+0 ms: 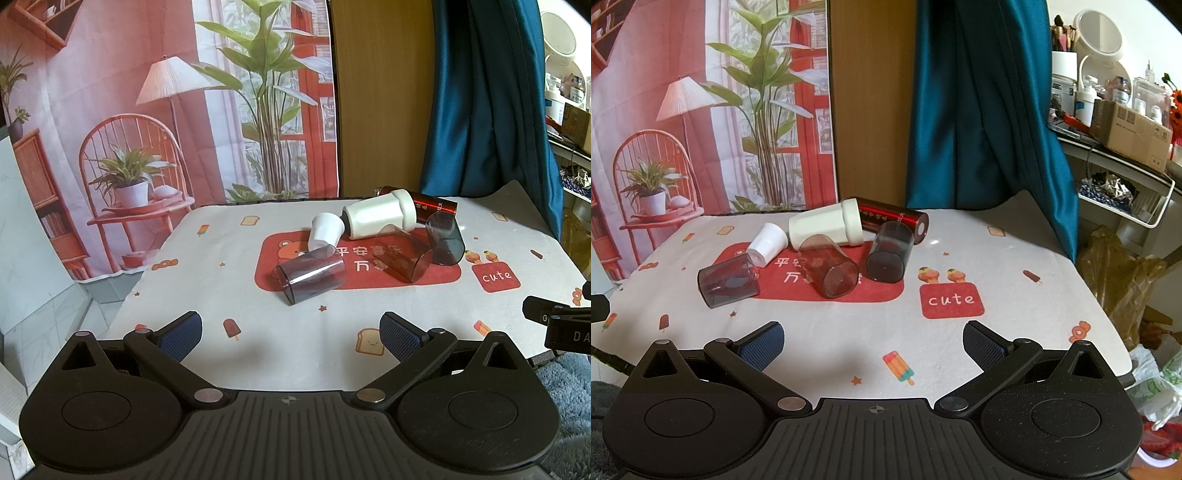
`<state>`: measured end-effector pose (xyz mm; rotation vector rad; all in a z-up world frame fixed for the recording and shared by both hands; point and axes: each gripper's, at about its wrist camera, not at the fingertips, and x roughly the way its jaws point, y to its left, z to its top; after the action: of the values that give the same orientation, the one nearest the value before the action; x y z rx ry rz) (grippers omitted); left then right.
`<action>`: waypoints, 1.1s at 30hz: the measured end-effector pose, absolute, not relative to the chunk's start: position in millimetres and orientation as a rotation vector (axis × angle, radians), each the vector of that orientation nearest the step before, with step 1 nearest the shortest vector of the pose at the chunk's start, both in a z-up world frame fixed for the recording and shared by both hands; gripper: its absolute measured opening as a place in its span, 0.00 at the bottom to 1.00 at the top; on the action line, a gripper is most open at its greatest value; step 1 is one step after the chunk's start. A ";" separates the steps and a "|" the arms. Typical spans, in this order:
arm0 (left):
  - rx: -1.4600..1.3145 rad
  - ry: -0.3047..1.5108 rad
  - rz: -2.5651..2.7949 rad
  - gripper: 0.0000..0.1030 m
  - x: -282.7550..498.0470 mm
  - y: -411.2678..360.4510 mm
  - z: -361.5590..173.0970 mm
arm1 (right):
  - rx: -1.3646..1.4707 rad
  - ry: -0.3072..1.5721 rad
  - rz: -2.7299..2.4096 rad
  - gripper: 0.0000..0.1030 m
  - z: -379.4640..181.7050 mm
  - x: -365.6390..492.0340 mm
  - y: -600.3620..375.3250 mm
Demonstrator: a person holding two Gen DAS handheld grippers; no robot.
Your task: Flip cup upright
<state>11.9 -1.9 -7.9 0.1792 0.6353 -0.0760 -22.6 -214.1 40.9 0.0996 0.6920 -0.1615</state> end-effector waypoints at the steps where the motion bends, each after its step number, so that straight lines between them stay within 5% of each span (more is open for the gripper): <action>1: 0.179 0.635 -0.076 1.00 12.2 -1.0 -7.6 | 0.099 0.692 -0.162 1.00 41.2 -22.6 -214.2; 33: 0.166 0.686 -0.115 1.00 54.7 5.4 -26.7 | 0.107 0.786 -0.148 1.00 8.8 16.1 -229.1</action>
<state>54.7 5.4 -26.7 0.1656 0.6864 -0.1152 16.1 -229.1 8.8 0.1068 0.7862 -0.1484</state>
